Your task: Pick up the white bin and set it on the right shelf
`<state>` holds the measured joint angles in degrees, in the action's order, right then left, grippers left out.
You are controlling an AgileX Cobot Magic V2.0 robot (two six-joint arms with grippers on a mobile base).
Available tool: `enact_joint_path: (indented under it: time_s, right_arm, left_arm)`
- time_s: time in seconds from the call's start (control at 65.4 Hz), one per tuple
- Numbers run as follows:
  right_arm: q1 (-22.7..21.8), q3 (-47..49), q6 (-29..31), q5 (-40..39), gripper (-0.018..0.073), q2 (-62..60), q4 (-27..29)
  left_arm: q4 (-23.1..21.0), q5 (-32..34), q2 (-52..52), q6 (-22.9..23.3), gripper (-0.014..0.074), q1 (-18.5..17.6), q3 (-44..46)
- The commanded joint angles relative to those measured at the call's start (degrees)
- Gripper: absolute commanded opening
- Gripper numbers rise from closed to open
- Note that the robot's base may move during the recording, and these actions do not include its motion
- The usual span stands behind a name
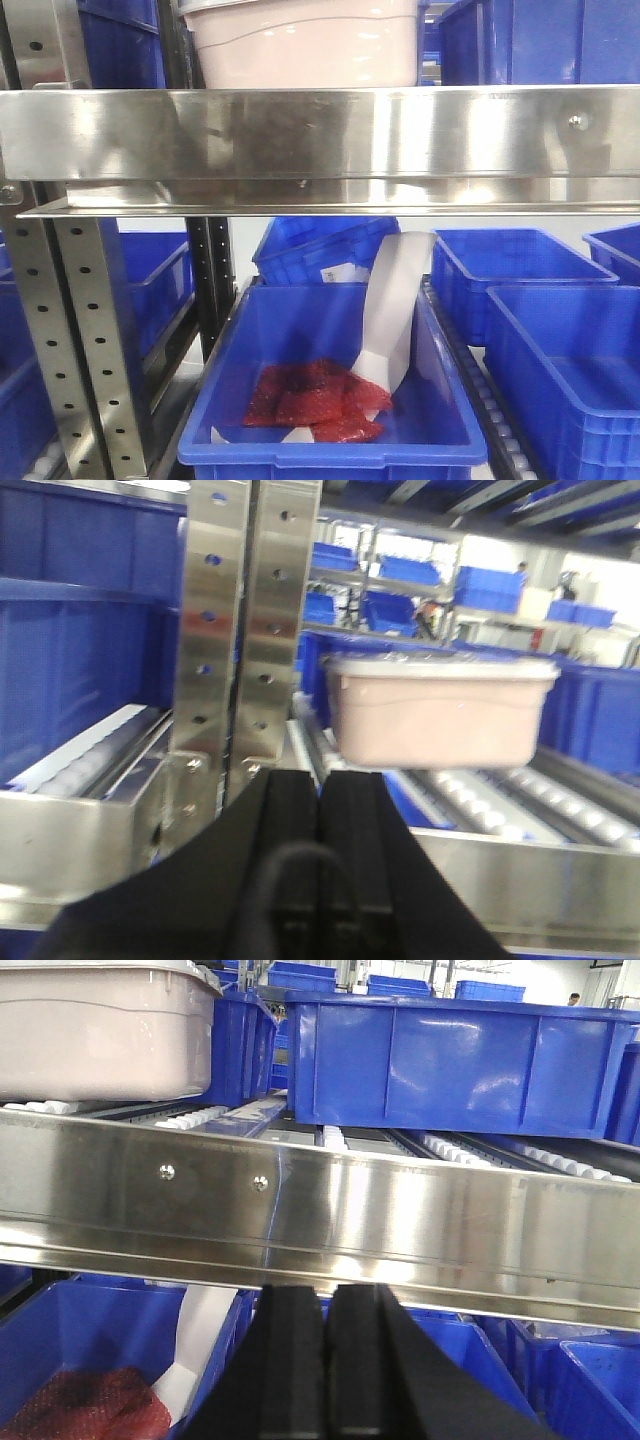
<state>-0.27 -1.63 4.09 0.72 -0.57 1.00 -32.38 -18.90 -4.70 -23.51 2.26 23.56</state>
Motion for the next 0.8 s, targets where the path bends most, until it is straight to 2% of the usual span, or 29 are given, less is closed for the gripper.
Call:
enact_joint_path:
  time_s: [0.0,0.092,0.153,0.199,0.291,0.321,0.352,0.398,0.551,0.658,0.78]
  right_arm:
    - [-0.03,0.0,0.49,-4.97,0.0039,-1.07,-0.3]
    - [-0.03,0.0,0.49,-4.97,0.0039,-1.07,-0.3]
    - [-0.03,0.0,0.49,-4.97,0.0039,-1.07,-0.3]
    - [-0.03,0.0,0.49,-4.97,0.0039,-1.07,-0.3]
    - [-0.03,0.0,0.49,-4.97,0.0039,-1.07,-0.3]
    - [-0.03,0.0,0.49,-4.97,0.0039,-1.07,-0.3]
    - [-0.03,0.0,0.49,-4.97,0.0039,-1.07,-0.3]
    - [-0.03,0.0,0.49,-4.97,0.0039,-1.07,-0.3]
    - [-0.03,0.0,0.49,-4.97,0.0039,-1.07,-0.3]
    - [-0.03,0.0,0.49,-4.97,0.0039,-1.07,-0.3]
    - [-0.03,0.0,0.49,-4.84,0.0039,-1.07,-0.3]
  left_arm:
    - [0.23,5.48,-0.72,-0.06,-0.0116,0.06,-0.44]
    - [0.35,9.41,-0.72,0.07,-0.0116,0.06,-3.57]
    - [1.57,13.92,-0.72,2.34,-0.0116,-0.77,-6.04]
    - [5.12,18.05,-0.72,6.15,-0.0116,-2.01,-8.21]
    - [16.6,28.6,-0.72,17.06,-0.0116,-4.75,-12.98]
    - [19.41,32.67,-0.72,19.31,-0.0116,-5.4,-14.77]
    - [21.06,36.71,-0.72,19.93,-0.0116,-5.85,-16.74]
    - [21.7,39.07,-0.72,19.93,-0.0116,-6.27,-18.37]
    - [26.42,38.56,-0.72,20.03,-0.0116,-6.38,-22.7]
    - [26.82,37.77,-0.7,20.03,-0.0116,-6.38,-24.94]
    - [27.95,30.2,0.59,20.03,-0.0116,-6.38,-25.07]
